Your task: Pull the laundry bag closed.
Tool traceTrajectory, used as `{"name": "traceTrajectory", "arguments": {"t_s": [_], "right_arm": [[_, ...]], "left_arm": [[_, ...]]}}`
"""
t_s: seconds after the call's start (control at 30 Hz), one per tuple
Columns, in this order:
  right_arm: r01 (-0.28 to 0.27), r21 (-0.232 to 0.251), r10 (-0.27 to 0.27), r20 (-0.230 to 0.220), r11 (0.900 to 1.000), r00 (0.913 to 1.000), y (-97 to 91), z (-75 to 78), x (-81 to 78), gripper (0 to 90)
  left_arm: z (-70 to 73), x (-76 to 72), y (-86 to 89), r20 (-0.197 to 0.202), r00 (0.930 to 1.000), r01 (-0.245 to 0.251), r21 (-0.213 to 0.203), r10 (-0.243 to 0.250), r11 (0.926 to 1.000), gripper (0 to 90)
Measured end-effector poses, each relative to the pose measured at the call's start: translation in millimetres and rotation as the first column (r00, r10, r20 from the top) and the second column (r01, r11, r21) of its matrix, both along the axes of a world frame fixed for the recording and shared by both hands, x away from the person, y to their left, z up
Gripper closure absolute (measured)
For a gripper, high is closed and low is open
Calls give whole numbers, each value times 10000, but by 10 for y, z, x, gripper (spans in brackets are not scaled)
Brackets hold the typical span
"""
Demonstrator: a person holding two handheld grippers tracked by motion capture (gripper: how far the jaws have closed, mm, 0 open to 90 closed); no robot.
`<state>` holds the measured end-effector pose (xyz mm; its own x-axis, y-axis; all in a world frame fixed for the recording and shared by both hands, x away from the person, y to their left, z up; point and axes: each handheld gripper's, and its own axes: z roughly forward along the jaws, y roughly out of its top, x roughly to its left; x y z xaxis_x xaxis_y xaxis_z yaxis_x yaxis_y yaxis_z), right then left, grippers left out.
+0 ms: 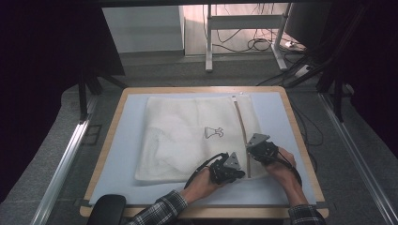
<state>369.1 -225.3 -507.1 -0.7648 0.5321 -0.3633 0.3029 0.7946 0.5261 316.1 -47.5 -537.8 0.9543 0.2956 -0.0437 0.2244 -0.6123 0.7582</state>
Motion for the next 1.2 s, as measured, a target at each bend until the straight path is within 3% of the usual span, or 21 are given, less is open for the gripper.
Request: {"name": "traceTrajectory", "arguments": {"t_s": [0.63, 1.2], "right_arm": [[-72, -243, 77, 215, 9997, 9997, 31, -2, 180, 847], [109, -180, -106, 190, 9998, 9998, 58, -2, 335, 843]], "left_arm": [[0, 3, 1, -20, 10000, 0, -13, 0, 10000, 899], [-2, 2, -1, -23, 10000, 8, -46, -9, 10000, 899]]}}
